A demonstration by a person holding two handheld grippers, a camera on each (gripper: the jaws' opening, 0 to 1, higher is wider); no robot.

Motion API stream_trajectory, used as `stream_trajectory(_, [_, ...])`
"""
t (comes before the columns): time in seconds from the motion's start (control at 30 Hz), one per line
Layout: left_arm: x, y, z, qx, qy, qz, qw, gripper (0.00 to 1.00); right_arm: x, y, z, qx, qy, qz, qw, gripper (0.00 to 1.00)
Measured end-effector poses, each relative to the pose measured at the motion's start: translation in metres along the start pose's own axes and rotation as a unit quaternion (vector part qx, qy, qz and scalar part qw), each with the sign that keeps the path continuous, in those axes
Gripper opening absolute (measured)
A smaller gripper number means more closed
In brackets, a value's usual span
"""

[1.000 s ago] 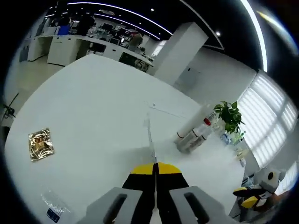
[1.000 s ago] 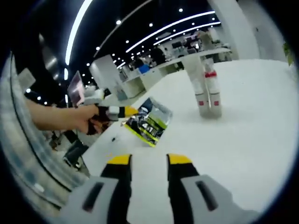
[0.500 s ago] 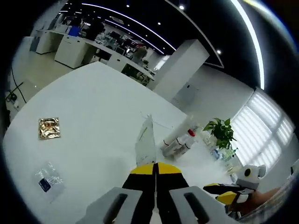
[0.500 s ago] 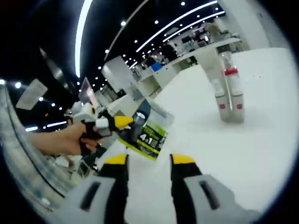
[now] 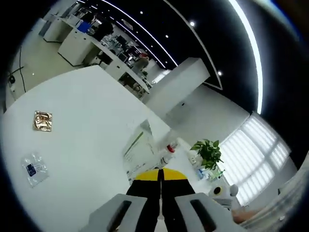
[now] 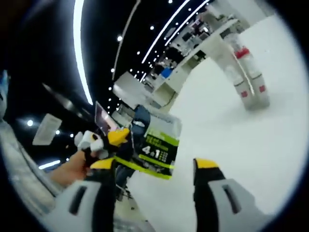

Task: Arrange the skincare products in the storage area until every visible bottle or jar stands upright without overlapping.

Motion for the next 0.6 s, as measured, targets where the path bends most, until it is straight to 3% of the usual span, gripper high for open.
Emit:
stream_trajectory(0.07, [0.001,0.014,0.002,-0.035,-0.004,-0.010,0.9993,0.00,-0.001,0.003,0.000,-0.002,0.000,0.024,0.9997,0.71])
stream_trajectory(0.23, [0.005,0.040,0.003,-0.081,-0.006,-0.011,0.9967,0.00,0.002,0.001,-0.002,0.019,0.018,0.086,0.9960,0.80])
stream_trajectory(0.27, [0.004,0.047,0.004,-0.105,-0.009,-0.022,0.9942,0.00,0.003,-0.001,-0.003,0.028,0.020,0.101,0.9942,0.80])
stream_trajectory(0.37, [0.003,0.051,0.003,-0.114,-0.009,-0.039,0.9927,0.00,0.006,-0.005,-0.004,0.050,0.027,0.146,0.9876,0.80])
stream_trajectory(0.53, [0.004,0.060,0.002,-0.145,-0.002,-0.069,0.9870,0.00,0.007,-0.009,-0.004,0.069,0.034,0.162,0.9838,0.77])
stream_trajectory(0.6, [0.004,0.067,0.002,-0.175,0.001,-0.092,0.9803,0.00,0.007,-0.012,-0.004,0.077,0.033,0.170,0.9818,0.76])
Point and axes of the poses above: the point that each gripper's makers call its tool centre point, and the gripper's own axes: z roughly forward along the fingers, y roughly to its right, x roughly out of its top, the point moved 4 cm from there along -z, roughly backward along the fingers, and after that the axes turned 10 degrees about -x, right-handed, at the moved point
